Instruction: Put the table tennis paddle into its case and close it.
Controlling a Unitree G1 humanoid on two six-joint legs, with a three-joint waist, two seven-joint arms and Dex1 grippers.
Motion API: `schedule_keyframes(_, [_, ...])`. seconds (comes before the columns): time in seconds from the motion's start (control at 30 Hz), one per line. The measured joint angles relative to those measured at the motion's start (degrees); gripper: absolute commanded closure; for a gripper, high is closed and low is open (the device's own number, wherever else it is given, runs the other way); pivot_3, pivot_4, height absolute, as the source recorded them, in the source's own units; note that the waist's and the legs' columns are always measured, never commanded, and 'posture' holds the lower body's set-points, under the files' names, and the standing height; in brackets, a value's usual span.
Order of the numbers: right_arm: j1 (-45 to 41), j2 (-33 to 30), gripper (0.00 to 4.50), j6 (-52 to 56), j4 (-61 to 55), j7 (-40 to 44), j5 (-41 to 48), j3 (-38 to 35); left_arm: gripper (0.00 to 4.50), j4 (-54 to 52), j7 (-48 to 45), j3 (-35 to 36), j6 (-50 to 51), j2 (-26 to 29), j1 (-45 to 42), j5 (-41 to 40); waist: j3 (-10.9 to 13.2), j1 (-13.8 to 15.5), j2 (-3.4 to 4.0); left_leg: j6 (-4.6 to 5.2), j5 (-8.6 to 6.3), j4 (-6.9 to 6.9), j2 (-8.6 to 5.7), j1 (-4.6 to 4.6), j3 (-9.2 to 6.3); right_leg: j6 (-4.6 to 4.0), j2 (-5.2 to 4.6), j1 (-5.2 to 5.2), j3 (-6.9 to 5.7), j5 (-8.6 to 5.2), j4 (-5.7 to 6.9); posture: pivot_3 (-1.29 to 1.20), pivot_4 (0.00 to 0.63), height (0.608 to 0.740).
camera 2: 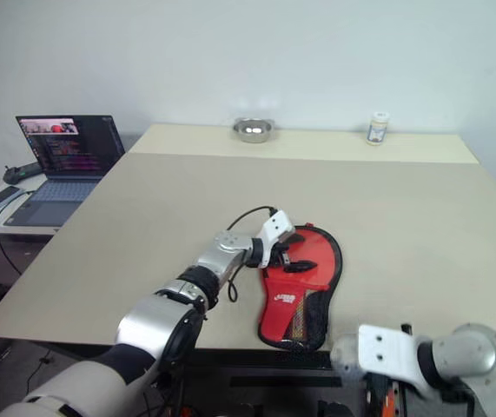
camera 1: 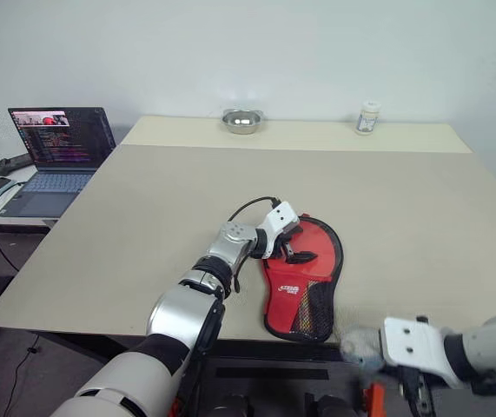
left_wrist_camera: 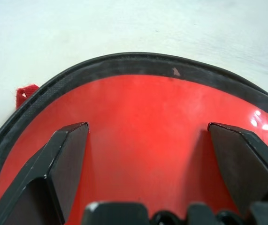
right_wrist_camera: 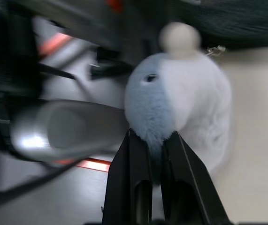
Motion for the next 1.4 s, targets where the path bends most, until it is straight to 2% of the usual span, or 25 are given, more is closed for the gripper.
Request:
schedule_keyframes(0.33, [-2.0,-2.8,4.49,-1.0,0.0,-12.4,9.9,6.7,0.07,0.3,2.9,-0.6,-0.1,-2.4,-0.4,1.7,0.0,0.0,-0.02,0.02,-0.02,0.07,-0.01,0.19,-0.3,0.16,-0.09,0.43,-0.37,-0.1,-0.09,0.0,0.15,0.74])
schedule_keyframes(0.47, [-4.2,-5.4,3.31,1.7,0.0,-16.0,19.3,4.3,0.07,0.4,2.8,-0.6,-0.3,-2.4,-0.5,1.7,0.0,0.0,-0.03,0.03,-0.03,0.07,-0.01,0.19,-0.36,0.16,-0.11,0.49,-0.44,-0.1,-0.14,0.0,0.15,0.74])
schedule_keyframes(0.6, [-7.2,-5.5,1.9,6.8,-0.6,-17.9,32.6,-3.9,0.07,0.6,2.6,-0.5,-0.5,-2.2,-0.5,1.7,0.0,0.0,-0.06,0.04,-0.03,0.08,0.0,0.19,-0.4,0.16,-0.11,0.53,-0.48,-0.1,-0.14,0.0,0.15,0.74])
schedule_keyframes(0.73, [-11.4,-4.7,0.53,11.0,1.9,-18.9,40.0,-9.8,0.07,0.7,2.2,0.2,-0.5,-1.7,-0.4,1.3,0.1,-0.2,-0.08,0.07,-0.05,0.11,0.01,0.2,-0.39,0.15,-0.11,0.53,-0.48,-0.1,-0.14,0.0,0.15,0.74])
schedule_keyframes(0.87, [-18.9,-1.2,0.53,12.1,9.9,-20.9,42.3,-10.8,0.07,0.8,-0.6,1.4,-0.7,-1.2,-0.3,0.1,0.1,-0.3,-0.09,0.08,-0.05,0.11,0.01,0.18,-0.36,0.14,-0.1,0.46,-0.47,-0.09,-0.08,0.0,0.15,0.74])
schedule_keyframes(0.97, [-23.8,2.6,0.53,8.5,17.9,-21.8,37.4,-7.2,0.07,0.1,-8.1,3.6,-1.5,0.4,-0.2,-3.0,0.2,-0.5,-0.1,0.08,-0.05,0.12,0.0,0.05,-0.32,-0.09,-0.09,0.28,-0.43,0.05,-0.03,0.0,0.15,0.74])
schedule_keyframes(1.07, [-28.6,7.8,0.53,2.6,26.4,-22.2,31.2,-3.2,0.07,-4.1,-16.9,5.8,-1.6,4.7,0.0,-6.6,0.2,-1.3,-0.1,0.05,-0.03,0.19,-0.01,-0.34,-0.25,-0.17,-0.09,-0.21,-0.36,0.1,0.14,0.0,0.15,0.74])
schedule_keyframes(1.23, [-35.6,13.9,0.53,-14.0,44.4,-17.6,19.1,1.6,0.07,-19.7,-23.9,7.9,2.3,15.2,5.2,-12.0,0.2,-2.6,0.01,-0.1,0.06,0.26,0.0,-0.45,-0.23,-0.2,-0.04,-0.32,-0.3,0.12,0.1,0.0,0.15,0.74])
schedule_keyframes(1.4, [-43.3,17.7,0.53,-27.2,67.2,-10.4,9.6,5.4,0.07,-44.7,-23.6,8.8,15.9,25.6,23.1,-15.8,0.3,-3.3,0.14,-0.13,0.05,0.23,0.0,-0.47,-0.1,-0.21,0.01,-0.48,-0.04,0.12,0.1,0.0,0.15,0.74])
